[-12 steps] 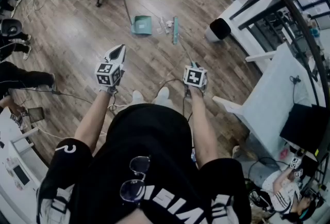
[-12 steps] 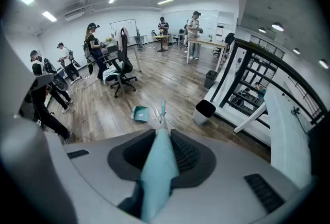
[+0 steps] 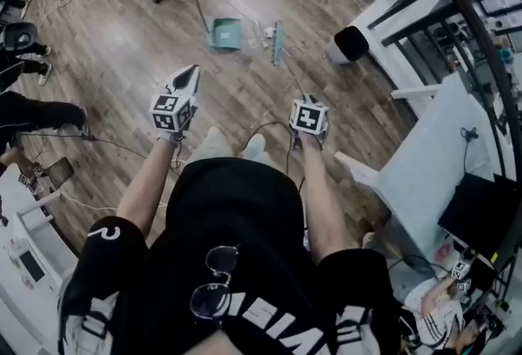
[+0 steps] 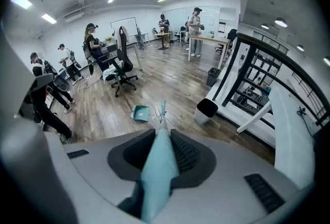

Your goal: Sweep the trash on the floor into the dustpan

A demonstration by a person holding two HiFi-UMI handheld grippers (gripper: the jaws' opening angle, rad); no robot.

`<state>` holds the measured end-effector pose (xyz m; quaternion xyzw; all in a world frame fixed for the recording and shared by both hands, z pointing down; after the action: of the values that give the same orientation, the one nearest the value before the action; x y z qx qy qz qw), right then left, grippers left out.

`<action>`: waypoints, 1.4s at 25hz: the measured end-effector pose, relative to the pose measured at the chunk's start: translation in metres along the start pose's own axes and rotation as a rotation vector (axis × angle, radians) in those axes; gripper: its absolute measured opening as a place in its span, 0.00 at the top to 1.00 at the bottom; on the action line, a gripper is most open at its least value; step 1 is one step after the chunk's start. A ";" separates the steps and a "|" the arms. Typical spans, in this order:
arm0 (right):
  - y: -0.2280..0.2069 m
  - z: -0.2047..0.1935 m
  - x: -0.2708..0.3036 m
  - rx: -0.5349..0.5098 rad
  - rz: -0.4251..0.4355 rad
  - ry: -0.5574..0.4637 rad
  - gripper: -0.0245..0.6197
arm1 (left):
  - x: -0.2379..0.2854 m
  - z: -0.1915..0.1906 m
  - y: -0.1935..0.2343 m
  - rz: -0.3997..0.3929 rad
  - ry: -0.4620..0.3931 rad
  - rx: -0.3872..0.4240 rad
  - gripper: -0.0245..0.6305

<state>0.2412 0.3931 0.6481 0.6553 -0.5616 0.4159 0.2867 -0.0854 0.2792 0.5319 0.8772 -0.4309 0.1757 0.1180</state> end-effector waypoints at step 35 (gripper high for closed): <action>0.059 0.233 0.138 0.073 -0.104 0.038 0.83 | 0.259 0.090 0.193 -0.115 0.057 -0.061 0.97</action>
<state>0.2386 0.1155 0.6481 0.6855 -0.5057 0.4331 0.2945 -0.0740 -0.0537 0.5671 0.8912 -0.3815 0.1802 0.1668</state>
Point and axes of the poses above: the fingertips, and each gripper's own axes: x forward along the fingers, y to its left, z out of its top, the point moved 1 cm from there along -x, backward along the fingers, and after that the axes turned 4 degrees about x, right-handed, at the moved point
